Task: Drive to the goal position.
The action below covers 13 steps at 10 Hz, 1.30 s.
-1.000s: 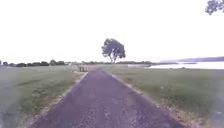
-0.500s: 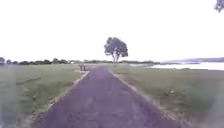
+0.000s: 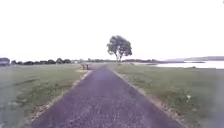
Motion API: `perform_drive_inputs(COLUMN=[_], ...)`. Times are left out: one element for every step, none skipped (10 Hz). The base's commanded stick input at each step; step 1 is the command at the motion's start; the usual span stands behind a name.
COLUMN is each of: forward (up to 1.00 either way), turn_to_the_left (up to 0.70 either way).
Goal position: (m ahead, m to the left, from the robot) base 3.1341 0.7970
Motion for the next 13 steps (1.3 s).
perform_drive_inputs(forward=[0.70,0.70,0.70,0.70,0.70,0.70,0.70,0.70,0.70,0.70,0.70,0.70,0.70], turn_to_the_left=[0.13,0.14,0.13,0.13,0.10,0.07,0.00,0.00,0.00,0.00,0.14,0.14,0.14])
